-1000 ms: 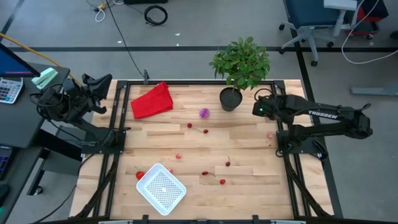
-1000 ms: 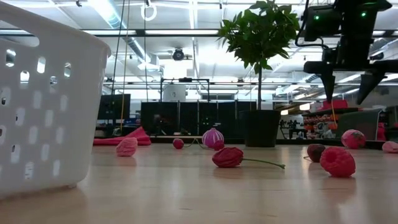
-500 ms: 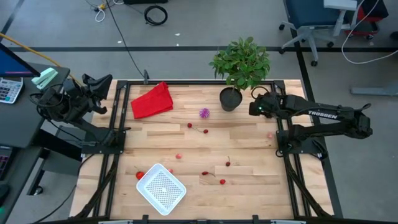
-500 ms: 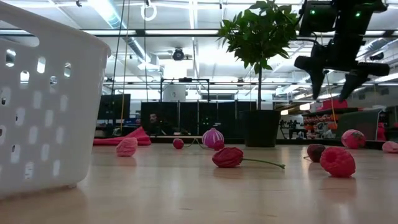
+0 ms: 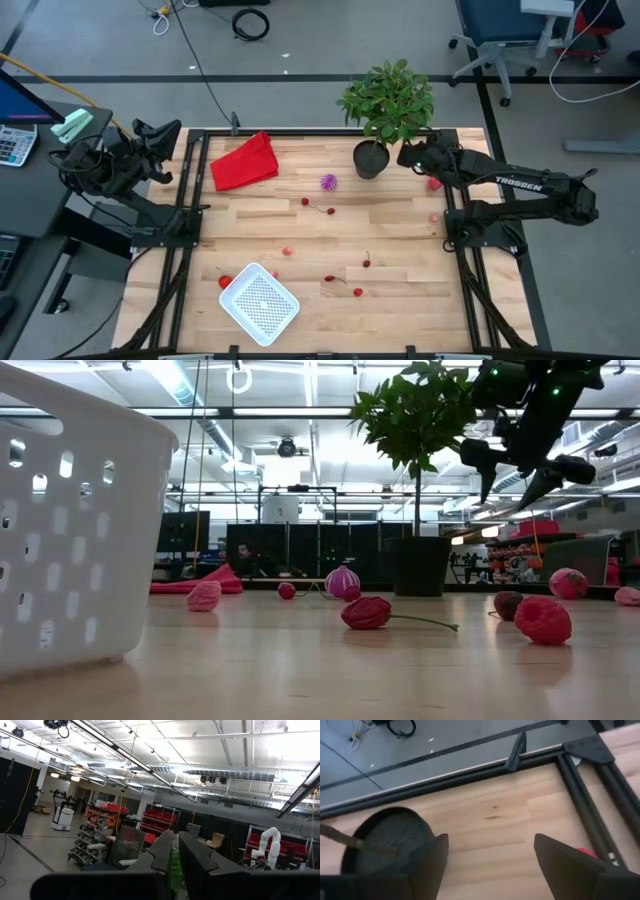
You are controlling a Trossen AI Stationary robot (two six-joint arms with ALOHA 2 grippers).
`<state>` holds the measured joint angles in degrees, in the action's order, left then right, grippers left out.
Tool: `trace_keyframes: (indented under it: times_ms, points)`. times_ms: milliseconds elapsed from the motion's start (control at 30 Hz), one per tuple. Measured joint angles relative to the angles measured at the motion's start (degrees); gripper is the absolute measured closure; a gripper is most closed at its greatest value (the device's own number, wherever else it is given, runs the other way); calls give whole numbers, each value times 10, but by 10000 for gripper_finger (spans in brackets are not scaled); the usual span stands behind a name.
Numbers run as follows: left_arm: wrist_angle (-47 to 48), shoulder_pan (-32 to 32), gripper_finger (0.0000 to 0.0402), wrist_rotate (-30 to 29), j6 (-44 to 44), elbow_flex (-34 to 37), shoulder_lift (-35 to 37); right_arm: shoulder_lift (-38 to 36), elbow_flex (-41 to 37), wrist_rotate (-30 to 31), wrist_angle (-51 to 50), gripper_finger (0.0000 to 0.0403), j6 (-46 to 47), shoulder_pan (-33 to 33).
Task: Pick and placing Produce into tupperware
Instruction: Put the dragon fruit in the basket
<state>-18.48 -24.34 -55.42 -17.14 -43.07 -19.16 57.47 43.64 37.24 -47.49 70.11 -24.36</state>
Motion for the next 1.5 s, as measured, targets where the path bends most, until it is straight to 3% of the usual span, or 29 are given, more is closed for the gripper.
trace_keyframes:
  times_ms: [200,333,433,633,767,1133,1367,1500]
  points:
    - [0,0,371,0,0,0,0,-4,0,-48,24,99,-31,0]
    - [0,0,374,0,-1,0,0,-3,0,-39,6,99,-72,-8]
    - [0,0,370,0,0,0,0,-2,0,-47,-36,99,-22,-40]
    - [4,0,363,0,0,0,0,1,0,-157,-141,99,57,-100]
    - [10,0,367,0,0,0,0,6,0,-161,-191,99,78,-122]
    - [25,0,371,0,0,0,0,7,-1,-166,-189,99,99,-128]
    - [25,0,367,0,0,0,0,8,-74,-198,-147,99,124,-129]
    - [25,0,373,0,1,0,0,8,-94,-182,-118,99,126,-136]
